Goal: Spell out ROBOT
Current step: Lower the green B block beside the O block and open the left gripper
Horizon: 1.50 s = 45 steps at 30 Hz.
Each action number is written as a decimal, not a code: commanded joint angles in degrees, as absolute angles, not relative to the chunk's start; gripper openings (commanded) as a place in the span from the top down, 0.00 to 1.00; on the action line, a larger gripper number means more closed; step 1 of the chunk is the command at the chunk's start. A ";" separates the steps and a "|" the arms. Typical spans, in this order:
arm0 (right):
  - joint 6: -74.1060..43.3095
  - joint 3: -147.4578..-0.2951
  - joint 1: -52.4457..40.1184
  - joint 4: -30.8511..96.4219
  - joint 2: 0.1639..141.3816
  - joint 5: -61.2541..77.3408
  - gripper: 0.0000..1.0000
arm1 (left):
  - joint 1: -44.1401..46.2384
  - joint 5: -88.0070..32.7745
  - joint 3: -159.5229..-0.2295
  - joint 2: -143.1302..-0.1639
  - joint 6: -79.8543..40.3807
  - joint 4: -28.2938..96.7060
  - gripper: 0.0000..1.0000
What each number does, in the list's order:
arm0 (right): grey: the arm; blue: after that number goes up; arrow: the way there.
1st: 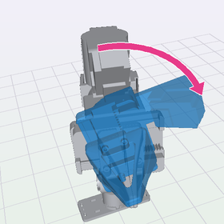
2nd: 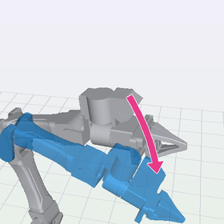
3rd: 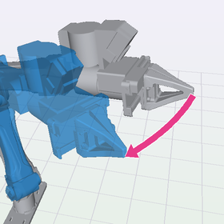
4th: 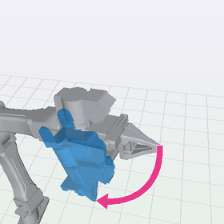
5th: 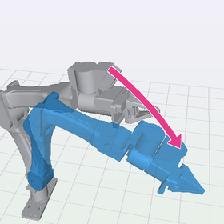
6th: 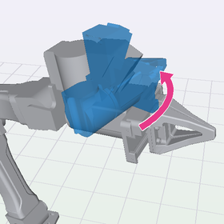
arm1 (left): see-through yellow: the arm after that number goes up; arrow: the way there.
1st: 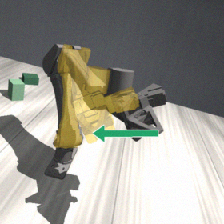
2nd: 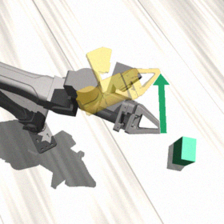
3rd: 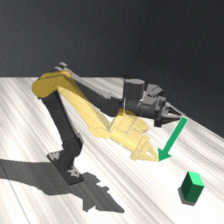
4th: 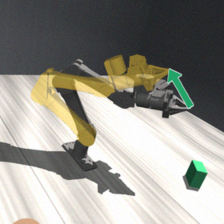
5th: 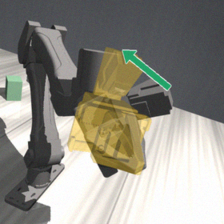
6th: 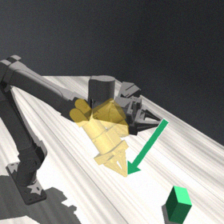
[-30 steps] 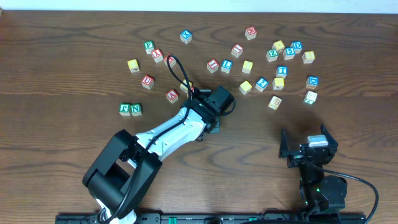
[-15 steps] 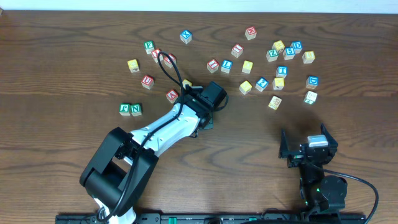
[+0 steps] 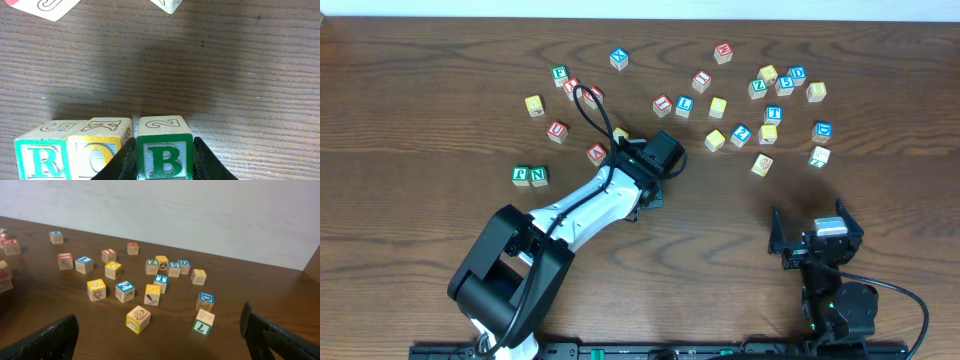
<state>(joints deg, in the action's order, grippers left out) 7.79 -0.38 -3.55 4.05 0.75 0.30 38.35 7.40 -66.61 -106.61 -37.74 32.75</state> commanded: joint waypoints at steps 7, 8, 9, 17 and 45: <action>7.35 -0.32 -3.20 4.34 0.75 0.58 0.01 | 38.70 4.89 -65.21 -107.53 -38.46 33.80 0.87; 7.35 -0.32 -3.20 4.32 0.75 0.58 0.01 | 38.70 4.89 -65.19 -107.53 -38.46 33.80 0.86; 7.35 -0.32 -3.20 4.34 0.75 0.58 0.01 | 38.70 4.89 -65.19 -107.53 -38.46 33.80 0.86; 7.35 -0.32 -3.20 4.34 0.75 0.58 0.01 | 38.70 3.38 -65.19 -107.53 -38.46 33.76 0.86; 7.35 -0.32 -3.20 4.32 0.75 0.58 0.01 | 38.70 3.46 -65.21 -107.53 -38.22 32.64 0.56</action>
<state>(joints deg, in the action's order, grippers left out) 7.79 -0.38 -3.55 4.08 0.75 0.30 38.52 3.68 -65.91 -106.56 -37.91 32.67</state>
